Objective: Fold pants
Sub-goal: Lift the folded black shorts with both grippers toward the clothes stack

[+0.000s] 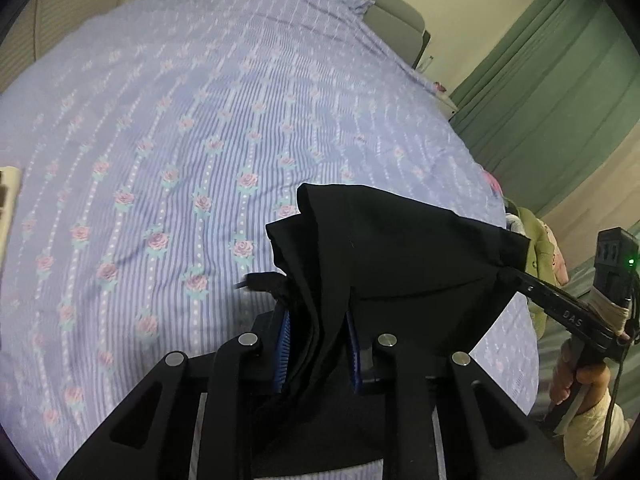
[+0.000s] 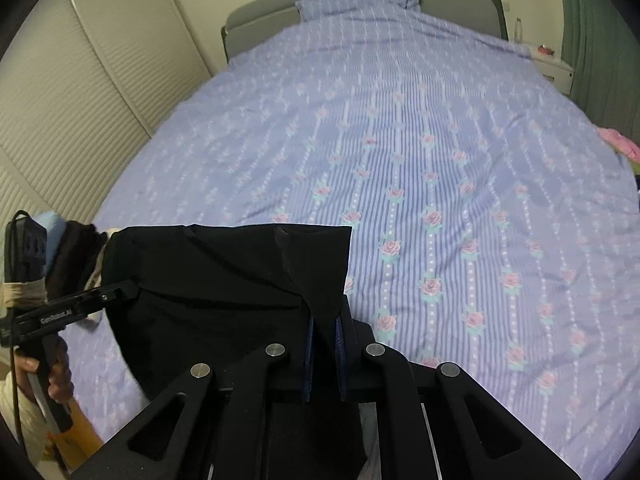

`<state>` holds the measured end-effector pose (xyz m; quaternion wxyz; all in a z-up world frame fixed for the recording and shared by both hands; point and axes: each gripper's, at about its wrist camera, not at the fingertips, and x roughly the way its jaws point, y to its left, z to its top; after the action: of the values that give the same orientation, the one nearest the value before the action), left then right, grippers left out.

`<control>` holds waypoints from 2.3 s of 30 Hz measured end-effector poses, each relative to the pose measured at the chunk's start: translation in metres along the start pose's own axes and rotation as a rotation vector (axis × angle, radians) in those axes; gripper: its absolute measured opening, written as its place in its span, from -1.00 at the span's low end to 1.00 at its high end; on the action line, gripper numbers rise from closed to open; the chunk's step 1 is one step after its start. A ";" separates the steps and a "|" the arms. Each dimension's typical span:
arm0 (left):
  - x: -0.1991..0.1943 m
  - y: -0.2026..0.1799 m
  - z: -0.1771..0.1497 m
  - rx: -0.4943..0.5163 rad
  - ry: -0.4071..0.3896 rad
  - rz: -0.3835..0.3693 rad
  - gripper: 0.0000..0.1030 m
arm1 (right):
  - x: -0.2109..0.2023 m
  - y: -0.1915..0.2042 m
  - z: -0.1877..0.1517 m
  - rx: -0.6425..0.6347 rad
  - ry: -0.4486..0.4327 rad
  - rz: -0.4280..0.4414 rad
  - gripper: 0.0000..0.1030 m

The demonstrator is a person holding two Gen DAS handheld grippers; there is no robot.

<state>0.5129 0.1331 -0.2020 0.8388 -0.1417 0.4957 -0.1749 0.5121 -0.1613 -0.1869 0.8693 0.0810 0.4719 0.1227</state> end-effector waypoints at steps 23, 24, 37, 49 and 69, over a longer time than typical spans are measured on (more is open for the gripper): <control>-0.234 -0.007 -0.057 -0.108 -0.339 0.105 -0.56 | -0.152 0.131 0.003 -0.228 -0.196 0.139 -0.81; -0.242 -0.003 -0.059 -0.111 -0.347 0.114 -0.56 | -0.153 0.141 0.004 -0.241 -0.197 0.147 -0.81; -0.355 0.090 -0.082 -0.159 -0.478 0.228 -0.56 | -0.145 0.279 0.006 -0.358 -0.228 0.270 -0.81; -0.432 0.198 -0.073 -0.106 -0.457 0.176 -0.56 | -0.134 0.393 -0.014 -0.263 -0.260 0.244 -0.81; -0.492 0.289 -0.039 -0.084 -0.479 0.197 -0.56 | -0.114 0.502 0.012 -0.267 -0.264 0.267 -0.81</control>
<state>0.3029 0.6036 0.0455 0.9386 -0.1647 0.3014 -0.0332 0.3933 0.2857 0.0400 0.9025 0.0425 0.3189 0.2864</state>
